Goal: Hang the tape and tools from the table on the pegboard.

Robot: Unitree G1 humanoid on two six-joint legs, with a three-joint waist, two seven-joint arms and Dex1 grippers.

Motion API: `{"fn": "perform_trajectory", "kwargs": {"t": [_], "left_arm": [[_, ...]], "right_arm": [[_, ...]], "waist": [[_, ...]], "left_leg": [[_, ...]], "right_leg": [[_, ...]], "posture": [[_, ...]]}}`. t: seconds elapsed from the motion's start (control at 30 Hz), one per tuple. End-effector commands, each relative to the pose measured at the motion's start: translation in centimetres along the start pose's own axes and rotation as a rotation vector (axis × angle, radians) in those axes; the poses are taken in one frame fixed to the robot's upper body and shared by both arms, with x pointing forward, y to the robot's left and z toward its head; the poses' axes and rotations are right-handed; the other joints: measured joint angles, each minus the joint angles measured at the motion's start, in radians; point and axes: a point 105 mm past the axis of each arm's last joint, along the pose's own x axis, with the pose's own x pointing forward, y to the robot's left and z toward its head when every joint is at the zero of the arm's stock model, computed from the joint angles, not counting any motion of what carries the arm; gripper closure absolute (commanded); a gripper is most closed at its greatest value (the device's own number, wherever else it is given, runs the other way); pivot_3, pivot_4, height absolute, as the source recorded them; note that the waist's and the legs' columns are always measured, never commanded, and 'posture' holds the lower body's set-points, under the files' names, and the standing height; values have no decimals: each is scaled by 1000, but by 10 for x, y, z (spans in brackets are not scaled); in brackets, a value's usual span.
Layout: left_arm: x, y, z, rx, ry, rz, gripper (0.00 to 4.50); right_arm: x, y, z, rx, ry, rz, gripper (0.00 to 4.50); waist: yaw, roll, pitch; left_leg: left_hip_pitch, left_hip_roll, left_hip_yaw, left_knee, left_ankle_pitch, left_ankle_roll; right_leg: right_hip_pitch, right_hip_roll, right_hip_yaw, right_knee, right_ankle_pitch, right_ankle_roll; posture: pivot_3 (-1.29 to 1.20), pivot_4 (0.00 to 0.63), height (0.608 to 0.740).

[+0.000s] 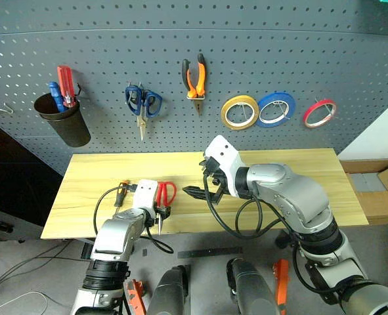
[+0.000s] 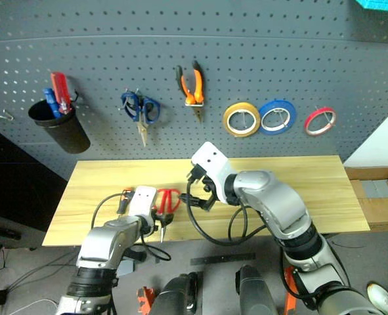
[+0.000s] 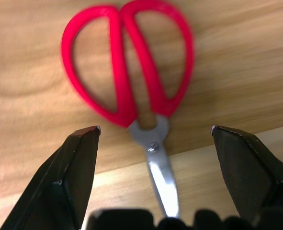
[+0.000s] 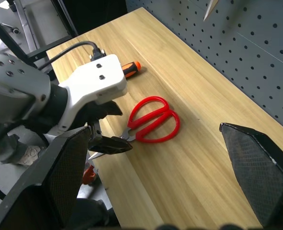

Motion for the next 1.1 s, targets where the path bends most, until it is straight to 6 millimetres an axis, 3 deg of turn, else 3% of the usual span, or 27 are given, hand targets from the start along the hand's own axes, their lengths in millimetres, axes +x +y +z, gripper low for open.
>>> {"fn": "perform_trajectory", "kwargs": {"t": [0.03, 0.33, 0.43, 0.73, 0.97, 1.1], "left_arm": [[1, 7, 0, -64, 14, 45, 474], [11, 2, -17, -143, 88, 22, 474], [12, 4, -18, -162, 94, 24, 1110], [15, 5, -18, -183, 69, 22, 4225], [6, -2, 2, -105, -86, -85, 4256], [-15, 10, 22, 12, -283, -52, 4256]], "right_arm": [[-3, 5, 11, -34, -37, 5, 25], [-11, 16, 13, -94, -31, 81, 25], [-15, 19, 12, -123, -24, 105, 0], [-17, 17, 11, -137, -17, 94, 0], [-22, 12, 11, -139, -15, 73, 0], [-32, 5, 13, -136, -28, 34, 0]], "waist": [[0, 0, 0], [-2, 0, 0], [-2, 0, 0], [-3, 0, 0], [-3, 0, 0], [-3, 0, 0]], "left_leg": [[0, 0, 0, 0, 0, 0], [0, 0, 0, 0, 0, 0], [1, 0, 0, 0, 0, 0], [10, 0, -1, -1, 0, 0], [9, 0, -1, -2, 0, 0], [8, 2, 0, -4, -1, 1]], "right_leg": [[0, 0, 0, 0, 0, 0], [0, 0, 0, 0, 0, 0], [1, 0, 0, -1, 0, 0], [13, 0, -2, -6, -3, 5], [13, 0, -2, -8, -3, 5], [13, 0, -2, -14, -1, 1]], "posture": [[-152, 230, 740], [-174, 238, 740], [-176, 239, 740], [-187, 237, 740], [-191, 240, 740], [-188, 242, 740]]}}
